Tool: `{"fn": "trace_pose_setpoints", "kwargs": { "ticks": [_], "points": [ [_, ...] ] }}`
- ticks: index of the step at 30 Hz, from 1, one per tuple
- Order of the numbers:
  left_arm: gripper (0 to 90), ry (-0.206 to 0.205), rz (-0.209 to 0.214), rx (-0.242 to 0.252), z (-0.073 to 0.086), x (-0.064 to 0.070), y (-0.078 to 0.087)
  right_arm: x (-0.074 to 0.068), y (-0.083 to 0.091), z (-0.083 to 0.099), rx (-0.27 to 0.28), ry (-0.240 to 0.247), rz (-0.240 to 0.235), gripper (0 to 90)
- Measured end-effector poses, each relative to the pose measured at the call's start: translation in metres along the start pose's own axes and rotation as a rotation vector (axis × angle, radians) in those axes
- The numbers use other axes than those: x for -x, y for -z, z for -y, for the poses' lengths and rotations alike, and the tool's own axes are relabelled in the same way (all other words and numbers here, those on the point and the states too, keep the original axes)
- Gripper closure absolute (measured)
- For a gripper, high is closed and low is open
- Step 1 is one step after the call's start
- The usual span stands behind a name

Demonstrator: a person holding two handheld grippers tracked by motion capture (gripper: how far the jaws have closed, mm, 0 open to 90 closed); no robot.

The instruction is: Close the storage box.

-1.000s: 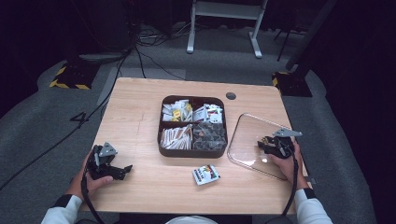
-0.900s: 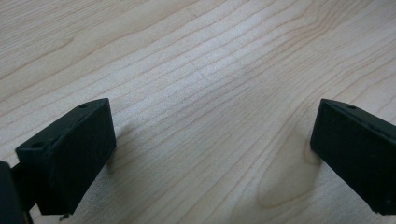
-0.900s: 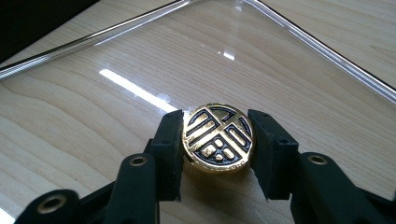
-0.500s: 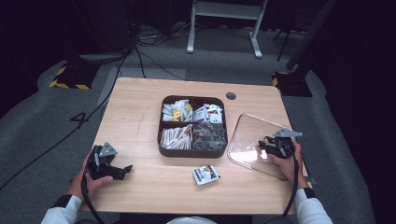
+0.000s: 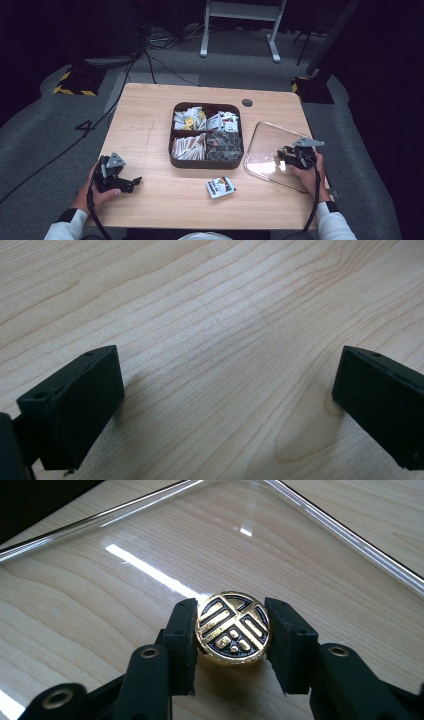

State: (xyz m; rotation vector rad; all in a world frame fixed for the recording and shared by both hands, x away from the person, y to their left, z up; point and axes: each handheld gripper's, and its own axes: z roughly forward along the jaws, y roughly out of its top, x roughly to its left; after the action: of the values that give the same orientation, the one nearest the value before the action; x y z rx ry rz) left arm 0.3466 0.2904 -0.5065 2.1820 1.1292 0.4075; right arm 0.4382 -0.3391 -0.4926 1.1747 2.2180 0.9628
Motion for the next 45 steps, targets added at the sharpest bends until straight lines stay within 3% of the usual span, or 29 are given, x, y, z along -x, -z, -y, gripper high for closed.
{"fn": "trace_pose_setpoints", "kwargs": {
  "ticks": [8, 27, 45],
  "points": [
    [0.5, 0.005, -0.002, 0.0, 0.0, 0.001, 0.0, 0.004, 0.01, -0.004, 0.032, -0.005, -0.007, 58.8],
    [0.5, 0.006, -0.003, 0.001, 0.001, 0.001, 0.0, 0.006, 0.045, -0.028, 0.099, 0.045, 0.034, 58.8],
    [0.5, 0.008, -0.003, 0.001, 0.001, 0.001, 0.0, 0.007, 0.055, -0.045, 0.117, 0.071, 0.042, 58.8]
  ]
}}
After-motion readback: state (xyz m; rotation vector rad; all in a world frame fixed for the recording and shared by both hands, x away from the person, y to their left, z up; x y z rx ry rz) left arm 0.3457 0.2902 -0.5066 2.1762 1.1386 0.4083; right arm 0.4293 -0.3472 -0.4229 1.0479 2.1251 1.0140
